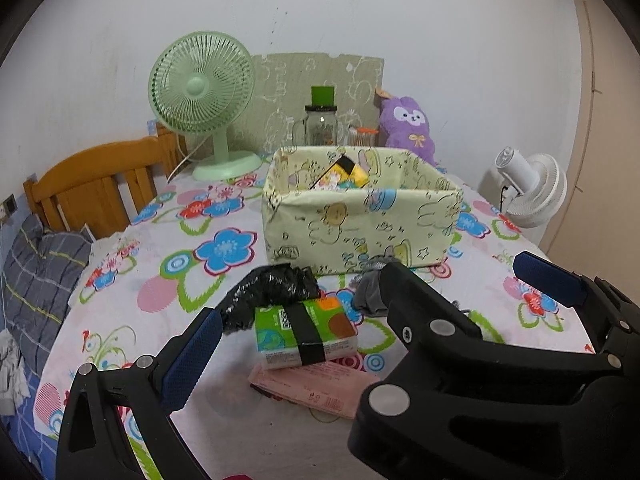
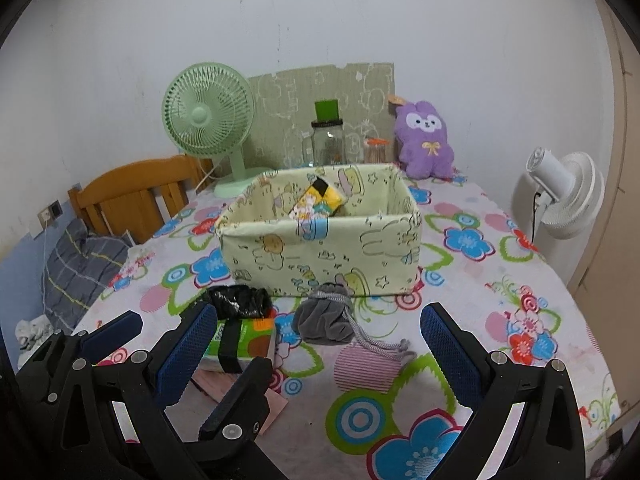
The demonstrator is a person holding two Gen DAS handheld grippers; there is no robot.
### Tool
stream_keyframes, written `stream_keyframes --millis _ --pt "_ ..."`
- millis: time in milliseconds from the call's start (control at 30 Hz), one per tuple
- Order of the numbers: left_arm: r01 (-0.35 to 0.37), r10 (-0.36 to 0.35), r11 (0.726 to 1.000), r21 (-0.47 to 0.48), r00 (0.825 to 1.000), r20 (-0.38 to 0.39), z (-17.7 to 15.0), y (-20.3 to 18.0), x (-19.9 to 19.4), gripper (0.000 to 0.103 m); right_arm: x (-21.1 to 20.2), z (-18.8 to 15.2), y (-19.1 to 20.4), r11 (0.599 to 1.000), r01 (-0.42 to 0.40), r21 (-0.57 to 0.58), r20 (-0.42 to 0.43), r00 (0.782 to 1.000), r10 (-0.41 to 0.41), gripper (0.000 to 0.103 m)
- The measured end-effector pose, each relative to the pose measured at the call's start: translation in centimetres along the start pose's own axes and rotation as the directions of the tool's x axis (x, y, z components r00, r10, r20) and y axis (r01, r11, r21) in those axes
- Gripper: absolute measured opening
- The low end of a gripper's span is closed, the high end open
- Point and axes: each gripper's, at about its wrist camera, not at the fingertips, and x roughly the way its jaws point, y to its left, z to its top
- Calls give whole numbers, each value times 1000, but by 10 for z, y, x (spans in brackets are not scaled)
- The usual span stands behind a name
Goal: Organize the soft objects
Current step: 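Grasp the green tissue pack with the left tool while the right tool grasps the grey pouch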
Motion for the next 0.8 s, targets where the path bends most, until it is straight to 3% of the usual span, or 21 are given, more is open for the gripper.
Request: stream_keyframes --millis 367,800 --pt "0 -1 1000 -16 998 -67 -12 1 27 103 30 -14 -4 1000 9 -5 -82 997 -10 103" --pt "-52 47 998 -38 991 -122 -5 7 57 103 66 -11 -7 1000 24 1 -142 990 -24 103"
